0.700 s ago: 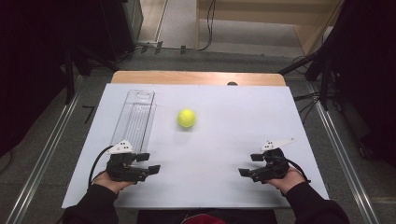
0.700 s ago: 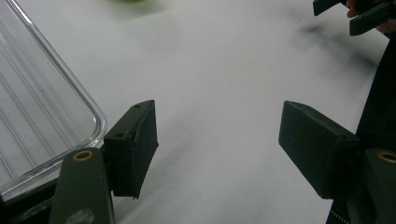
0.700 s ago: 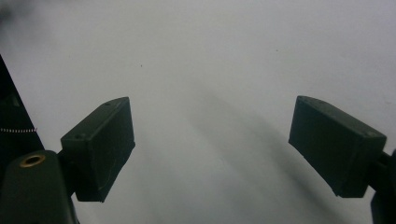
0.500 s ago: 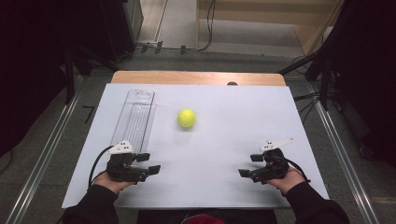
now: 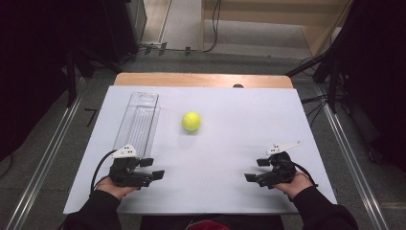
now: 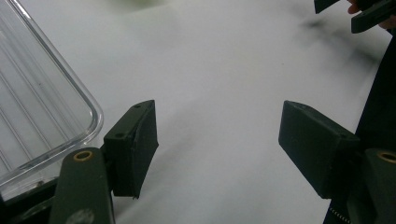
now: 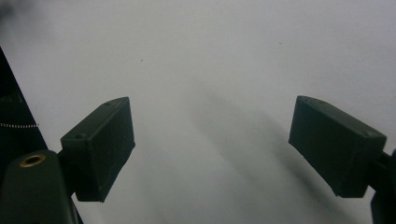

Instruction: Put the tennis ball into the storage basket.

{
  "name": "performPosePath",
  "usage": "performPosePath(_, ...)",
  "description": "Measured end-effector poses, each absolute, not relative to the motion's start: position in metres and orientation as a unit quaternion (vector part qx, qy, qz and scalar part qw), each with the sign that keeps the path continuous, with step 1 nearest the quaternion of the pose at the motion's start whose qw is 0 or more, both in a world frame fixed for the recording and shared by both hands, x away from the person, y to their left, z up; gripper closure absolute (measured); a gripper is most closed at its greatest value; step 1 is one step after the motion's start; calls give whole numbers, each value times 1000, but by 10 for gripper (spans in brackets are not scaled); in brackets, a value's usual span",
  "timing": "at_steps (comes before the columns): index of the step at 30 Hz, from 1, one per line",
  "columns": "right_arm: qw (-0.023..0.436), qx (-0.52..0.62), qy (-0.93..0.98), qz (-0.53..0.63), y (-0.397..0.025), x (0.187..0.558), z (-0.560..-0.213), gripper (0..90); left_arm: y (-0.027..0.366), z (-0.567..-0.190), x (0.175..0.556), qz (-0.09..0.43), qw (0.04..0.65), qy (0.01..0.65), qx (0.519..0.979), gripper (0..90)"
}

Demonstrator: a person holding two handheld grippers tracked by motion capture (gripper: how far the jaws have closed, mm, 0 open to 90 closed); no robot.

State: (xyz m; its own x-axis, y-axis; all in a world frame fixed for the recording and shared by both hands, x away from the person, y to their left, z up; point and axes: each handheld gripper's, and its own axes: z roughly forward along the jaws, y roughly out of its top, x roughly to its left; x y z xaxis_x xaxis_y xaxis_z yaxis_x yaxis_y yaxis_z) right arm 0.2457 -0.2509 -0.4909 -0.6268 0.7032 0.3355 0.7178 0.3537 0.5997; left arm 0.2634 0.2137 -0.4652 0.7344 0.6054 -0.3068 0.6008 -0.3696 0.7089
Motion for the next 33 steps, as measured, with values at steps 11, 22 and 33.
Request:
performPosePath(11, -1, -434, -822, -369, -252, 246, -491, 123, 215, -465, 265, 4, 424, 367, 828, 289)
performPosePath(22, -3, -434, -823, -365, -251, 245, -491, 123, 214, -464, 265, 3, 425, 371, 825, 294)
performPosePath(33, -7, -434, -823, -366, -251, 244, -491, 123, 213, -464, 265, 9, 414, 368, 833, 292)
